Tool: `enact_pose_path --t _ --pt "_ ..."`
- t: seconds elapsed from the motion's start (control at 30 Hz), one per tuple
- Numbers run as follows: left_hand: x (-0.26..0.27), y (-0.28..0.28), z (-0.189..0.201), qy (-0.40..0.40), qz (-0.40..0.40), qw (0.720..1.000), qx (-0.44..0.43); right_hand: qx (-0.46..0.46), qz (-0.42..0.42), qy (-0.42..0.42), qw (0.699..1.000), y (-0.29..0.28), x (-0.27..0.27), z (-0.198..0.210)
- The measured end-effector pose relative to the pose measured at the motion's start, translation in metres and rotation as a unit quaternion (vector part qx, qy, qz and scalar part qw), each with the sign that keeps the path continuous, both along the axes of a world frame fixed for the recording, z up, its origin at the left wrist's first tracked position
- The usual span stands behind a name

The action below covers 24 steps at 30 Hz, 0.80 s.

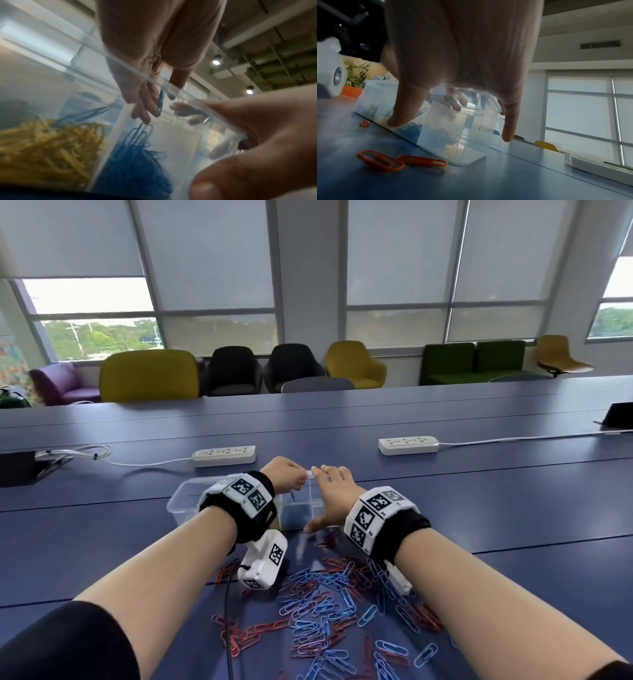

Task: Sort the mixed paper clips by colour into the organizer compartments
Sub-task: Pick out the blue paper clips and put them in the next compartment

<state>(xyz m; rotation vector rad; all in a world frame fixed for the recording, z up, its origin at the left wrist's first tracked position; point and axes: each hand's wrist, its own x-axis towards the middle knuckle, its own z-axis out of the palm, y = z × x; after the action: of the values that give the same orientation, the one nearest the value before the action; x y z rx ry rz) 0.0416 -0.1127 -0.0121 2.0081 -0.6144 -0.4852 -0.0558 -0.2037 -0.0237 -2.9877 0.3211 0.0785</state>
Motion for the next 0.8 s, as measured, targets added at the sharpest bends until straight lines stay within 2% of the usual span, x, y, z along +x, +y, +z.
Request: enact_pose_path --t 0.1,0.2,0.27,0.33,0.4,0.47,0.53,0.6,0.7,0.8 --pt "-0.011 0.007 0.008 -0.037 -0.016 0.999 0.022 -0.002 0.001 0.000 1.000 0.002 -0.002 0.002" --pt "-0.020 0.024 0.017 -0.144 -0.009 0.989 0.030 0.022 -0.002 0.009 1.000 0.002 -0.003 0.006" --pt "-0.030 0.042 0.027 -0.180 0.006 0.984 0.004 0.068 -0.011 0.017 0.997 0.001 -0.007 0.013" --pt "-0.043 0.061 0.037 -0.211 0.018 0.977 -0.006 0.089 -0.017 -0.024 0.996 -0.001 -0.016 0.021" --pt "-0.056 0.080 0.043 -0.273 0.016 0.962 0.017 0.063 -0.019 -0.100 0.993 0.000 -0.033 0.026" --pt "-0.067 0.097 0.041 -0.307 -0.032 0.949 0.062 0.022 0.008 -0.128 0.991 0.004 -0.053 0.026" --pt "-0.076 0.107 0.030 -0.270 -0.140 0.943 0.132 0.021 0.065 -0.085 0.994 0.008 -0.075 0.020" --pt "-0.087 0.109 0.015 -0.220 -0.225 0.922 0.224 0.062 0.104 -0.005 0.993 0.012 -0.092 0.016" --pt "-0.104 0.103 -0.003 -0.215 -0.249 0.893 0.308 0.068 0.092 0.096 0.989 0.019 -0.103 0.014" --pt "-0.113 0.096 -0.011 -0.233 -0.242 0.881 0.334 0.043 0.071 0.133 0.988 0.025 -0.100 0.010"
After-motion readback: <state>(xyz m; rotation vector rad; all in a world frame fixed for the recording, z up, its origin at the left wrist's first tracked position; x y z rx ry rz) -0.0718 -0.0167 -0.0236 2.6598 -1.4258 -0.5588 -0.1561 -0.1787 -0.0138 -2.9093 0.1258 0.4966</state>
